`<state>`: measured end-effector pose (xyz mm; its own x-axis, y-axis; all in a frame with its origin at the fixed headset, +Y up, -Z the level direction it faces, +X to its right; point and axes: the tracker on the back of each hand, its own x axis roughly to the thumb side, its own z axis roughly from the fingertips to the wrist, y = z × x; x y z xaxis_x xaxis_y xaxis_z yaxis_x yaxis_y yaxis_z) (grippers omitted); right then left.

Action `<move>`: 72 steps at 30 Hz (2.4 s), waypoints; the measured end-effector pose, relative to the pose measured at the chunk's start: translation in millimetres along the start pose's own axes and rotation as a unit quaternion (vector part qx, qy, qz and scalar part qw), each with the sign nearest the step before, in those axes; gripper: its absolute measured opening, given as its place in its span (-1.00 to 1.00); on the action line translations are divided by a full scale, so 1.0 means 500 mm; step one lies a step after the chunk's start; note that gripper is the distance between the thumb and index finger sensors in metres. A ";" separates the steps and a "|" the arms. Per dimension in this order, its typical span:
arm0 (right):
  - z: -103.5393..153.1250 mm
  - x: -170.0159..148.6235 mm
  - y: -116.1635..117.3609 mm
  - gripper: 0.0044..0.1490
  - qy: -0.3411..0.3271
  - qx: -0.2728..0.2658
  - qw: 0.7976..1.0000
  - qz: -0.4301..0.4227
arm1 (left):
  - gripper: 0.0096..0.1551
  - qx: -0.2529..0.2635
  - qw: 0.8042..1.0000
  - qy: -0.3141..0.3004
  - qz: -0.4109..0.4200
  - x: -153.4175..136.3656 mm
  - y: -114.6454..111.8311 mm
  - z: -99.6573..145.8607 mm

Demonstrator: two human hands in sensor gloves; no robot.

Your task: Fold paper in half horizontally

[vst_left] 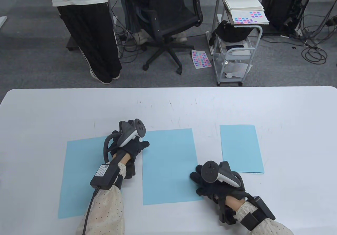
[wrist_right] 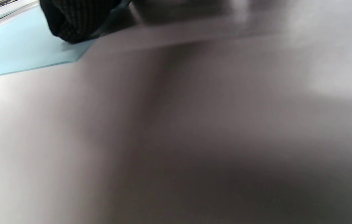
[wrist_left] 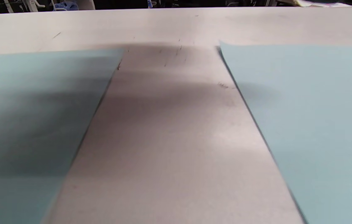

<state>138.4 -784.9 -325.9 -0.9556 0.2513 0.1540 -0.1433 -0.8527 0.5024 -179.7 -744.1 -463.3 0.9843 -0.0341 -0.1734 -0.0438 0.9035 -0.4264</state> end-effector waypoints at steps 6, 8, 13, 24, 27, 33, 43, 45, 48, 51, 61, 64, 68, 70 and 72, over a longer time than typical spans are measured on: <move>0.000 -0.001 -0.001 -0.16 0.000 0.000 1.000 0.001 | 0.04 -0.057 0.998 0.029 0.013 0.001 -0.029 -0.048; 0.000 -0.001 -0.001 -0.16 -0.001 0.001 1.000 -0.001 | 0.06 -0.078 0.996 0.036 0.007 0.007 -0.039 -0.060; 0.000 -0.001 0.000 -0.16 -0.001 0.002 1.000 -0.002 | 0.07 -0.121 0.992 0.031 0.008 0.022 -0.050 -0.064; -0.001 -0.001 0.000 -0.16 -0.001 0.003 1.000 -0.004 | -0.46 -0.057 0.996 0.026 0.068 0.028 -0.020 -0.056; -0.001 -0.001 0.000 -0.15 -0.001 0.003 1.000 -0.004 | -0.55 -0.027 0.997 0.013 0.069 0.026 -0.005 -0.038; -0.001 -0.001 0.000 -0.16 0.000 0.003 1.000 -0.001 | -0.59 0.061 0.996 -0.027 0.054 0.020 0.022 0.028; 0.000 0.000 0.000 -0.15 0.004 0.006 1.000 0.002 | -0.58 0.092 0.990 -0.090 0.055 -0.014 0.016 0.162; 0.000 -0.001 0.001 -0.15 0.004 0.007 1.000 0.001 | -0.58 0.095 0.989 -0.099 0.054 -0.021 0.003 0.184; 0.000 -0.001 0.001 -0.15 0.005 0.009 1.000 -0.001 | -0.58 0.111 0.986 -0.112 0.053 -0.026 -0.014 0.206; 0.000 -0.001 0.001 -0.15 0.006 0.010 1.000 -0.003 | -0.57 0.120 0.984 -0.125 0.041 -0.027 -0.033 0.230; 0.000 -0.003 0.001 -0.16 0.008 0.013 1.000 -0.006 | -0.57 0.136 0.979 -0.143 -0.043 -0.021 -0.098 0.273; 0.000 -0.004 0.002 -0.16 0.008 0.013 1.000 -0.009 | -0.56 0.140 0.977 -0.143 -0.079 -0.017 -0.108 0.276; -0.001 -0.004 0.002 -0.16 0.008 0.014 1.000 -0.012 | -0.55 0.132 0.975 -0.155 -0.087 -0.012 -0.122 0.275; -0.001 -0.004 0.002 -0.15 0.009 0.015 1.000 -0.012 | -0.54 0.137 0.973 -0.155 -0.101 -0.009 -0.126 0.275; -0.001 -0.004 0.002 -0.16 0.009 0.015 1.000 -0.013 | -0.54 0.140 0.972 -0.154 -0.112 -0.007 -0.128 0.274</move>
<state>140.1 -786.6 -326.0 -0.9561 0.2647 0.1256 -0.1606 -0.8321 0.5309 -157.1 -743.3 -313.8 0.9704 -0.1527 0.1870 0.1828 0.9706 -0.1563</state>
